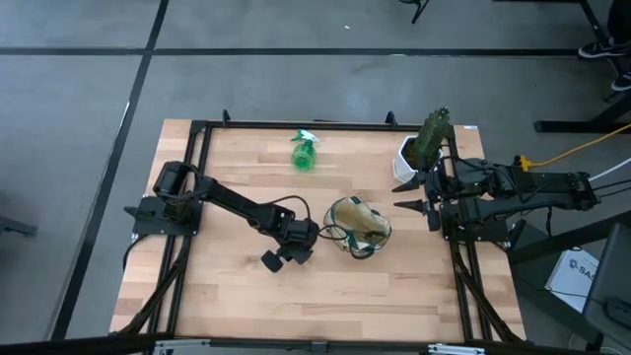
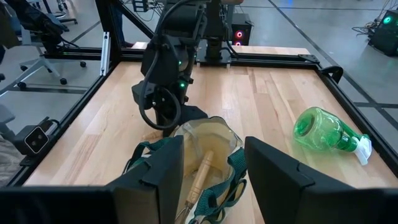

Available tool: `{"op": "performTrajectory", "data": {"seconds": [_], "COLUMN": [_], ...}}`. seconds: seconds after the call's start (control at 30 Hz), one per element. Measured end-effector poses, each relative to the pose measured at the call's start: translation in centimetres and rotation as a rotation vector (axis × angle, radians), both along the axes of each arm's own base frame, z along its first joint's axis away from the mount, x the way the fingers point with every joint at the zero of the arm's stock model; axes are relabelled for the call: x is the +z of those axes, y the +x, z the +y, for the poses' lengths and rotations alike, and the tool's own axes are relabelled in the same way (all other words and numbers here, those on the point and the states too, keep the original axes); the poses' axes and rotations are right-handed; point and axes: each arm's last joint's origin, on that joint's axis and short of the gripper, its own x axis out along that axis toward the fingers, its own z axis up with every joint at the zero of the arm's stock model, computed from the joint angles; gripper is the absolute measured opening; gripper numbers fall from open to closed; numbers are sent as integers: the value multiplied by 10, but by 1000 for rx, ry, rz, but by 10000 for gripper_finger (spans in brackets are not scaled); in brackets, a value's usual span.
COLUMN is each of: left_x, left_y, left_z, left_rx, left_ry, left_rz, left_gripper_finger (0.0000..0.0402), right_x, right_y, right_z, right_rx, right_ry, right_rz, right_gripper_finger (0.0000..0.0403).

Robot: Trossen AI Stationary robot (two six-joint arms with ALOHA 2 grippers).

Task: Pick & Place Garden tools in Gardening bag
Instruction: Put the brown trowel into the light brown gardening bag

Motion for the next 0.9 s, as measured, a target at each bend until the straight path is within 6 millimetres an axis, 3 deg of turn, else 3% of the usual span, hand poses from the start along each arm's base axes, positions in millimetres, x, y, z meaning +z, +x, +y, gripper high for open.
{"op": "performTrajectory", "data": {"seconds": [0.27, 0.43, 0.57, 0.67, 0.9], "left_x": [18, 58, 76, 91, 104], "left_y": [2, 1, -3, -6, -6], "left_z": [12, 31, 52, 67, 85], "left_rx": [7, 31, 73, 98, 95], "left_ry": [50, 53, 43, 8, -139], "left_rz": [-96, -235, -280, -328, -406], "left_gripper_finger": [68, 68, 68, 68, 68], "right_x": [0, 0, 0, 0, 0], "right_y": [0, 0, 0, 0, 0], "right_z": [0, 0, 0, 0, 0], "right_rx": [0, 0, 0, 0, 0], "right_ry": [0, 0, 0, 0, 0], "right_rz": [0, 0, 0, 0, 0], "right_gripper_finger": [172, 172, 172, 172, 172]}}
